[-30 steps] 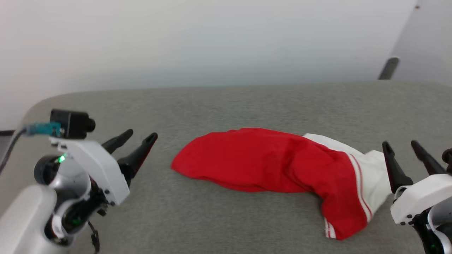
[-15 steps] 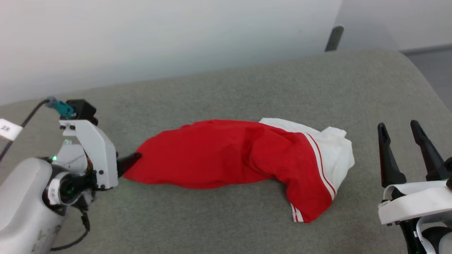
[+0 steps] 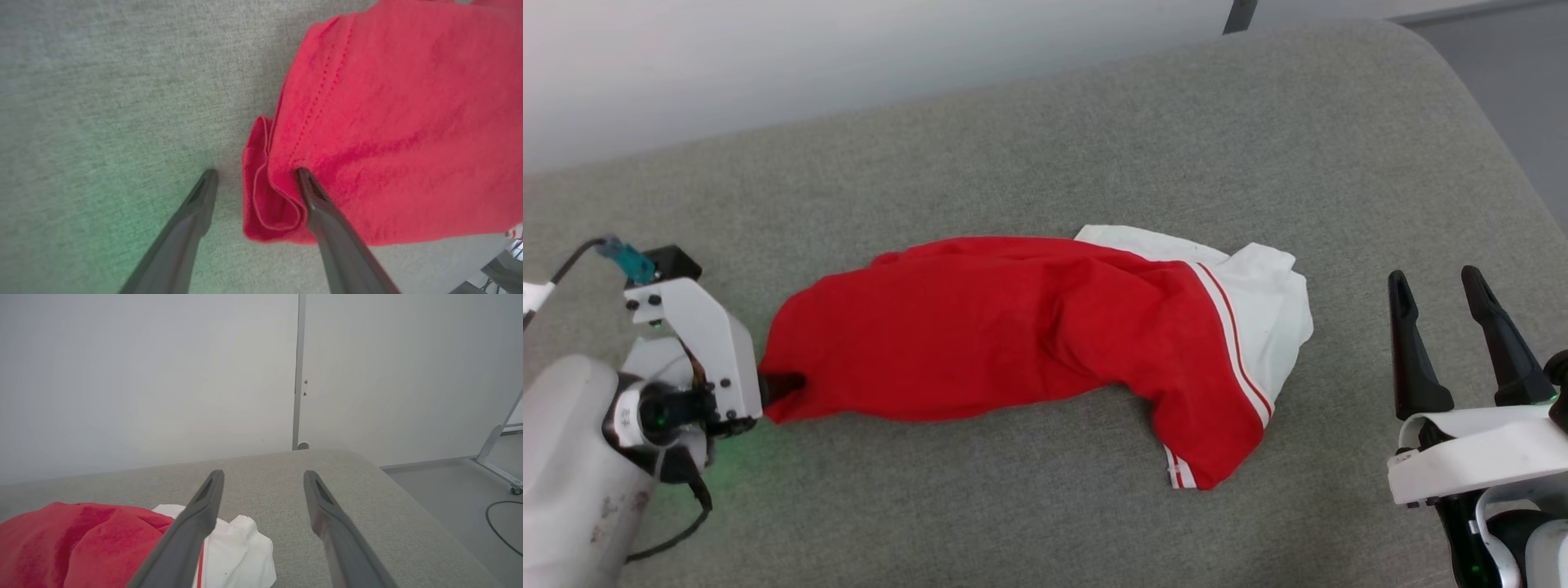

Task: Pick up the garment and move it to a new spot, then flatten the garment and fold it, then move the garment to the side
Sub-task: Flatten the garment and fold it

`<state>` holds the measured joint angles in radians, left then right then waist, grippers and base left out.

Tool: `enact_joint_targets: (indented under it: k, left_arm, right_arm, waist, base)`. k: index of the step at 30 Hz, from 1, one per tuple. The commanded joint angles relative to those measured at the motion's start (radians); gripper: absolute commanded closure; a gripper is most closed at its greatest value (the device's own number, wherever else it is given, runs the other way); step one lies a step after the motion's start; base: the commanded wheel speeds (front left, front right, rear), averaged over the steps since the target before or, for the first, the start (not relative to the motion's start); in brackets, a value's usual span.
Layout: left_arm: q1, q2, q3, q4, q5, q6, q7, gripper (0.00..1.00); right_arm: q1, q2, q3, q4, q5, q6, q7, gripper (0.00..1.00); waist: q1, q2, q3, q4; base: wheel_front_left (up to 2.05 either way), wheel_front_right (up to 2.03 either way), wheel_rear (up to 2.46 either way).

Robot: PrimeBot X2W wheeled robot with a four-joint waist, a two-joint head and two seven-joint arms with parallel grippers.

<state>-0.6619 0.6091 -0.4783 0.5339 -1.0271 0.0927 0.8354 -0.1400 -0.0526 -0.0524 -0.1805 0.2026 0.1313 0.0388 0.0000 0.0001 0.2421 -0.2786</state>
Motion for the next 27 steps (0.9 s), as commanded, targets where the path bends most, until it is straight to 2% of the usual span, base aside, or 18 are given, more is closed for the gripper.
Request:
enact_joint_targets:
  k: [1, 2, 3, 6, 13, 19, 27]
  left_arm:
    - [0.023, -0.039, -0.025, 0.023, -0.008, -0.004, 0.012, 0.00]
    - [0.024, -0.051, -0.028, 0.035, -0.014, -0.001, 0.016, 0.55]
    - [0.027, -0.061, -0.034, 0.041, -0.018, -0.003, 0.028, 1.00]
    - [0.024, -0.077, -0.041, 0.046, -0.026, -0.015, 0.041, 1.00]
    - [0.001, -0.021, -0.018, -0.019, -0.012, -0.026, 0.018, 1.00]
    - [0.031, 0.049, 0.012, -0.137, -0.011, 0.011, 0.020, 1.00]
    - [0.182, 0.210, 0.095, -0.351, -0.027, 0.120, 0.015, 1.00]
  right_arm:
    - [-0.016, 0.003, 0.002, 0.004, 0.002, -0.001, -0.005, 0.00]
    - [-0.017, 0.003, 0.000, 0.006, 0.002, -0.001, -0.005, 0.00]
    - [-0.018, 0.003, -0.001, 0.008, 0.002, -0.001, -0.006, 0.00]
    - [-0.017, 0.003, -0.006, 0.014, -0.001, -0.001, -0.005, 0.00]
    - [-0.001, 0.003, -0.031, 0.010, -0.016, -0.001, 0.008, 0.00]
    - [0.019, 0.003, -0.047, -0.007, -0.019, -0.001, 0.021, 0.00]
    - [0.040, 0.003, -0.054, -0.031, -0.032, -0.001, 0.045, 0.00]
  waist:
    - [0.0000, -0.0001, 0.014, -0.006]
    - [0.0000, -0.0001, 0.013, -0.001]
    - [0.0000, -0.0001, 0.012, 0.004]
    - [0.0000, -0.0001, 0.005, 0.021]
    - [0.0000, -0.0001, -0.031, 0.093]
    - [0.0000, -0.0001, -0.062, 0.151]
    - [0.0000, -0.0001, -0.084, 0.220]
  base:
    - [0.00, 0.00, 0.00]
    - [0.00, 0.00, 0.00]
    - [0.00, 0.00, 0.00]
    - [0.00, 0.00, 0.00]
    - [0.00, 0.00, 0.00]
    - [0.00, 0.00, 0.00]
    - [0.00, 0.00, 0.00]
